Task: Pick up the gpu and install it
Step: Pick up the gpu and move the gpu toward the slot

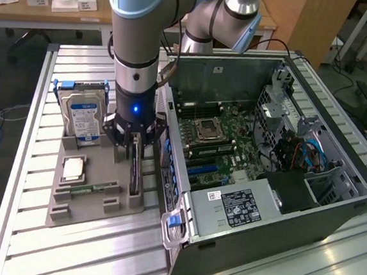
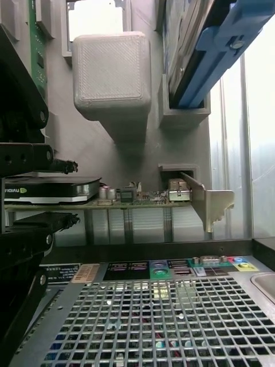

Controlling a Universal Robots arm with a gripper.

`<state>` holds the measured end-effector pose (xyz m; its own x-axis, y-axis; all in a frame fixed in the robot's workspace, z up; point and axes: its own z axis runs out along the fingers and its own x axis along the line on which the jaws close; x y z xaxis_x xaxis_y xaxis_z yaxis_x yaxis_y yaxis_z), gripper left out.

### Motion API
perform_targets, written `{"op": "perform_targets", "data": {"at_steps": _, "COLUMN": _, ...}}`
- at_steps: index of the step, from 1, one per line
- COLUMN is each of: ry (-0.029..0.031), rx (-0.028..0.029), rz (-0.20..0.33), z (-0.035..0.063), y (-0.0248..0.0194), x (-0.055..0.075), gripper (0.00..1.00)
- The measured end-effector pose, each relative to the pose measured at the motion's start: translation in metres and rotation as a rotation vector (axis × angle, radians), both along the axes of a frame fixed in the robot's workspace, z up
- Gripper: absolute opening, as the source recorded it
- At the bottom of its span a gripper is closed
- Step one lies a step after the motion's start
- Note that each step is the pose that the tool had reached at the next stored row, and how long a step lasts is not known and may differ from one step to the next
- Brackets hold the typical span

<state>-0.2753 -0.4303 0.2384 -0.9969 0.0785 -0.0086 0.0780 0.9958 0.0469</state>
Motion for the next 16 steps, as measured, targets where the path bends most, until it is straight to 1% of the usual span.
{"op": "perform_targets", "data": {"at_steps": 5, "ry": 0.0009, "rx": 0.0010, "rz": 0.000, "z": -0.0061, "y": 0.0001, "x": 0.0000, "gripper": 0.42}}
{"op": "perform_targets", "data": {"at_steps": 16, "ry": 0.0008, "rx": 0.0014, "rz": 0.000, "z": -0.0079, "y": 0.0001, "x": 0.0000, "gripper": 0.42}}
